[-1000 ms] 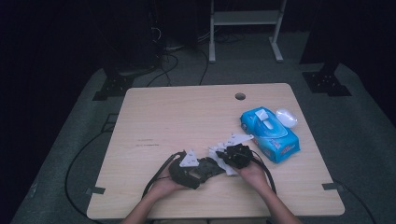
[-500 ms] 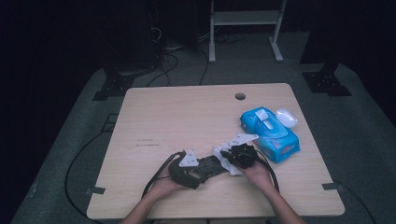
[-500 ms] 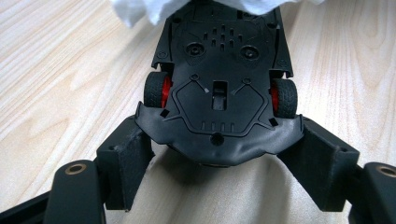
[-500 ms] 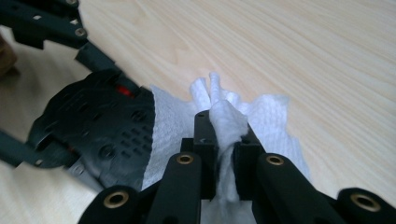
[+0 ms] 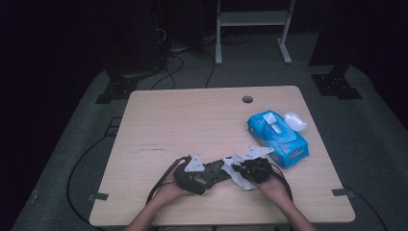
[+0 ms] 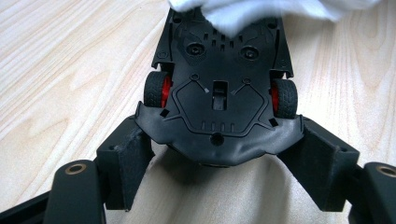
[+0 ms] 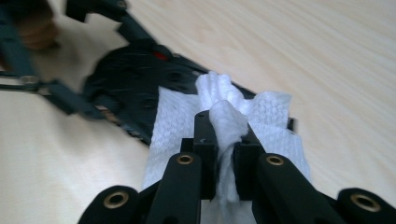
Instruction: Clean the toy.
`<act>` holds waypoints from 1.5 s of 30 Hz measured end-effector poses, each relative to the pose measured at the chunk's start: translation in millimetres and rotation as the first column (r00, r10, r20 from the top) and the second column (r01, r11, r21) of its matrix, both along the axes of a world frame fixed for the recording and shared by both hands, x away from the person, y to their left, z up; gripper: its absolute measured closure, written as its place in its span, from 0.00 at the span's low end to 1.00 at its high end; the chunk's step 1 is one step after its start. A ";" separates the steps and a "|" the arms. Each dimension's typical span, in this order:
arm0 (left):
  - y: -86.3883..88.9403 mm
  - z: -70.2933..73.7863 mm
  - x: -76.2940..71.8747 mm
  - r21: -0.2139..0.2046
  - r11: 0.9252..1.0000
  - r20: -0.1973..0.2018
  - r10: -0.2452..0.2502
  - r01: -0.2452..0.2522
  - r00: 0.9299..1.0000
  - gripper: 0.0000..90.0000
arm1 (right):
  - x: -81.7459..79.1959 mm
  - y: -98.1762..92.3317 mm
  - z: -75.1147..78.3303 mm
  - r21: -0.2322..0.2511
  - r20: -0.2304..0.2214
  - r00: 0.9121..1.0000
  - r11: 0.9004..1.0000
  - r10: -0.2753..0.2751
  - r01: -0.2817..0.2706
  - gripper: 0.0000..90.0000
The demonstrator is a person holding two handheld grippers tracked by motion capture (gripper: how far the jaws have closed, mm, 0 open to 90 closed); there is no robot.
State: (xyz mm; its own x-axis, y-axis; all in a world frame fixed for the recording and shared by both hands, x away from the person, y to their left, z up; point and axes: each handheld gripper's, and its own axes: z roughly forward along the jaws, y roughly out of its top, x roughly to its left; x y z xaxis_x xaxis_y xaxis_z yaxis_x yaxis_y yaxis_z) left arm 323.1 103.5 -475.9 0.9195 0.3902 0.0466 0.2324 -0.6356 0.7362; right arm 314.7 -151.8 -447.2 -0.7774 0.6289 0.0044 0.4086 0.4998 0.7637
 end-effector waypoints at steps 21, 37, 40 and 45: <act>-0.5 0.4 -0.3 -0.003 1.000 -0.006 0.000 0.000 1.000 0.29 | -2.7 -5.0 0.5 -0.009 -0.004 1.000 1.000 0.012 -0.012 0.92; -0.6 0.6 -0.6 0.003 1.000 0.002 -0.003 0.003 1.000 0.29 | 42.2 21.0 1.1 0.003 -0.009 0.999 0.999 -0.042 0.042 0.92; -0.5 0.4 -0.5 0.001 1.000 0.001 -0.003 0.003 1.000 0.29 | 41.1 14.0 1.1 0.002 -0.011 0.998 0.998 -0.059 0.059 0.92; -0.6 0.4 -0.5 0.004 1.000 0.002 -0.004 0.004 1.000 0.29 | 36.5 -1.8 1.9 -0.004 -0.008 0.997 0.997 -0.074 0.074 0.92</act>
State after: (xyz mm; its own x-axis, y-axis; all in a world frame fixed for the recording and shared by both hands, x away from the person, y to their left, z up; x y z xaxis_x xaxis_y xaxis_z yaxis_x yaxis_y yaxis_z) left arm 322.7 102.9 -475.5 0.9209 0.3866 0.0501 0.2286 -0.6395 0.7340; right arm 351.2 -153.6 -445.2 -0.7288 0.6847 0.0078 0.4506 0.4709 0.7584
